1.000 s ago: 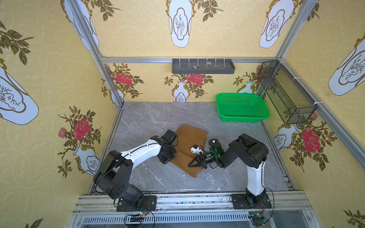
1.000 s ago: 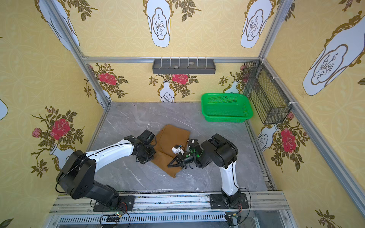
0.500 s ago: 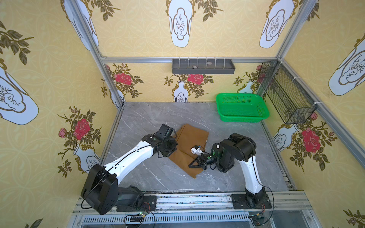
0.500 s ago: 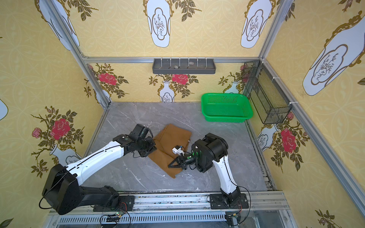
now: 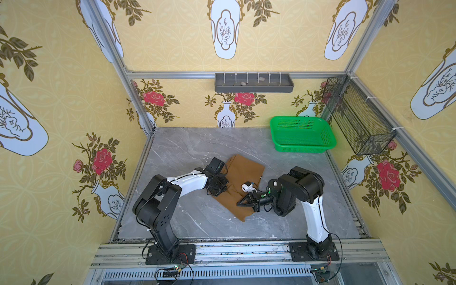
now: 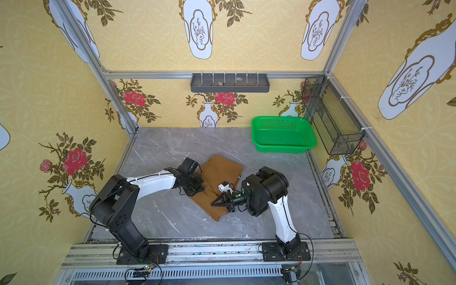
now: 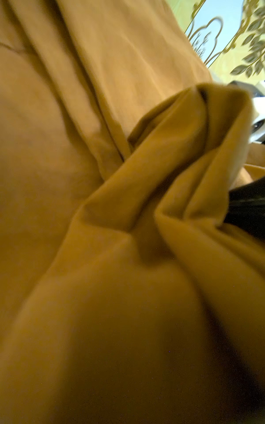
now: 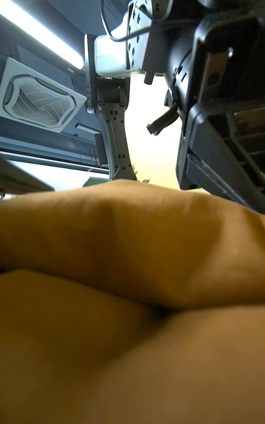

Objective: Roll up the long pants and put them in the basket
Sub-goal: Roll the long pant at the center of the board.

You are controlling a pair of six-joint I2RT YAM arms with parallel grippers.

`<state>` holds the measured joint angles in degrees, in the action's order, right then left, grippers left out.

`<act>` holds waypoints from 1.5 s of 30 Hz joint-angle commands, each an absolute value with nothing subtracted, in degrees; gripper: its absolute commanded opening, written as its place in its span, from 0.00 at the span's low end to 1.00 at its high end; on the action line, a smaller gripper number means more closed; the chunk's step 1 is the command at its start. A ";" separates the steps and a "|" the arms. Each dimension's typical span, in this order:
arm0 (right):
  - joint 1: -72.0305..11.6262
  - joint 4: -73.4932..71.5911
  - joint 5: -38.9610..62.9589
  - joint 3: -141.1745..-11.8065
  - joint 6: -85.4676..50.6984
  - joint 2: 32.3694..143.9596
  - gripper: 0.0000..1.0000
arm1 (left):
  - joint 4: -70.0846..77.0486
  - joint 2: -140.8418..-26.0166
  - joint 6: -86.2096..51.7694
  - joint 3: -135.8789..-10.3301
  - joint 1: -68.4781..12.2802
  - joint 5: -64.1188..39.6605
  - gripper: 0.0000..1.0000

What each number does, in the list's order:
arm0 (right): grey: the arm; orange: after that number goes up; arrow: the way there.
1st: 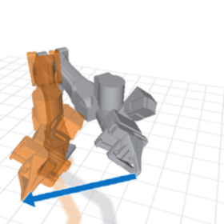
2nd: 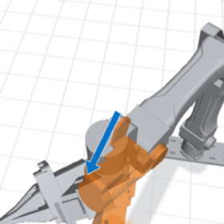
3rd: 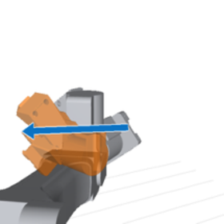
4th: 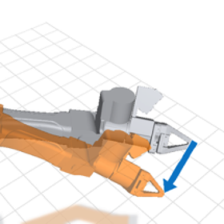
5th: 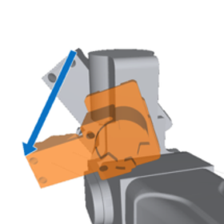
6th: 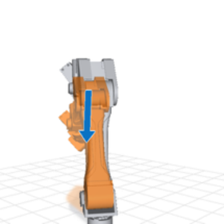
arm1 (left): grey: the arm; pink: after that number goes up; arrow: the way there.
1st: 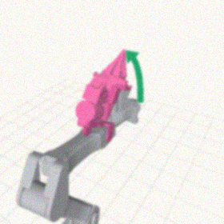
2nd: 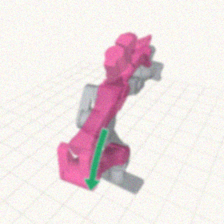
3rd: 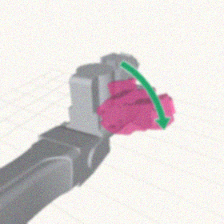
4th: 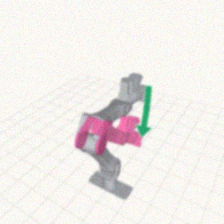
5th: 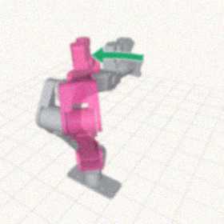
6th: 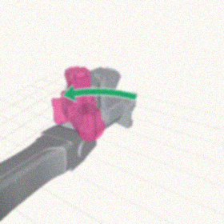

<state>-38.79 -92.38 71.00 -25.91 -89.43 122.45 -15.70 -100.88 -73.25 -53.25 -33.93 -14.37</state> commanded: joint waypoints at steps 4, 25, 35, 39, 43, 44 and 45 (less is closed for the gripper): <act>-38.41 -38.37 63.66 -28.13 -64.05 100.18 0.98 | -20.05 -105.78 -72.63 -48.19 -34.10 -8.88 0.02; -69.13 50.34 -30.44 -66.56 -29.99 79.56 0.97 | -17.58 -106.58 -73.69 -44.86 -34.10 -11.06 0.01; -87.76 48.18 -33.77 -74.07 -16.17 96.69 0.95 | -16.91 -107.20 -74.61 -44.26 -34.10 -11.00 0.01; -88.48 46.68 -34.82 -72.41 -14.56 100.43 0.94 | -16.53 -106.50 -74.79 -44.11 -34.10 -11.03 0.01; -86.94 40.14 -36.51 -67.35 -10.30 103.40 0.95 | -17.18 -106.27 -74.37 -44.80 -34.10 -10.98 0.01; -86.11 38.58 -37.50 -66.40 -10.02 104.02 0.95 | -17.14 -106.39 -74.26 -44.90 -34.10 -10.99 0.01; -84.88 37.00 -37.24 -65.18 -8.87 104.60 0.95 | -17.09 -106.57 -74.18 -45.14 -34.11 -10.97 0.01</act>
